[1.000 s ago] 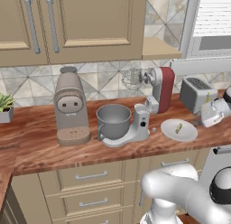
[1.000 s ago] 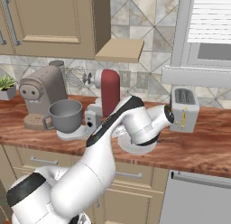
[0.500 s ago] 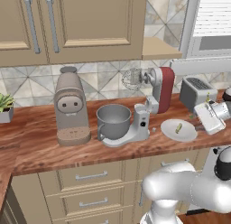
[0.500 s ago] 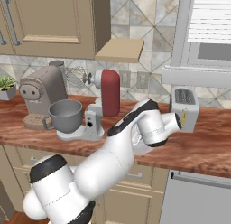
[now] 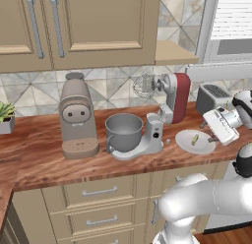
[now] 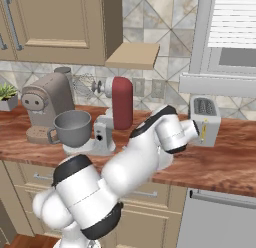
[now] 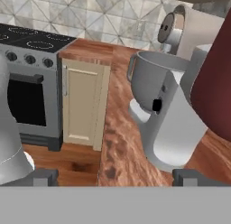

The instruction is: Add butter and sugar cubes to the stand mixer bowl and then turn on the stand mixer to begin making frosting.

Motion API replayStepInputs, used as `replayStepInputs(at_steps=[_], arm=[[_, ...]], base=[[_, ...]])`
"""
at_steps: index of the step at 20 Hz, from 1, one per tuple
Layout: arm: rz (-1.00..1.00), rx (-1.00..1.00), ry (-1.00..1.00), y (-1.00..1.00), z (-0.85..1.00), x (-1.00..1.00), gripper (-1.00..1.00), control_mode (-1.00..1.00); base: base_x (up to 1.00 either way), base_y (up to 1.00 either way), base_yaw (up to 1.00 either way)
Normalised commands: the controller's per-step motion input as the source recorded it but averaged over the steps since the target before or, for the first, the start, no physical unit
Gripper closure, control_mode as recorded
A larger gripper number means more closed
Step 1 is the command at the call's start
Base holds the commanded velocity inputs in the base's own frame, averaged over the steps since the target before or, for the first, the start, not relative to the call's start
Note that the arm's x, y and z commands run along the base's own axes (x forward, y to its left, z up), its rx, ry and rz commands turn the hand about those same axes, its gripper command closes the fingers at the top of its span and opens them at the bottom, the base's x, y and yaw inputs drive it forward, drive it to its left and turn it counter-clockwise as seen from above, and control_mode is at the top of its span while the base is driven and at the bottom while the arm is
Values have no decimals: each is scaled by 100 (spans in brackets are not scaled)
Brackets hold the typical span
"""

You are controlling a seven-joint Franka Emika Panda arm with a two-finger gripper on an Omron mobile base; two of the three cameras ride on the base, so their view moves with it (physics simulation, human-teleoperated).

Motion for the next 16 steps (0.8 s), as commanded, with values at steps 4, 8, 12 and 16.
replayStepInputs(at_steps=[4, 8, 12, 16], arm=[[9, -9, 0, 0, -29, 37, -100, -100], [4, -9, 0, -15, -31, 34, -100, -100], [0, -9, 0, -22, -31, 31, -100, -100], [0, -9, 0, -14, -32, 21, -100, -100]], base=[[0, 0, 0], [0, 0, 0], [0, 0, 0], [0, 0, 0]])
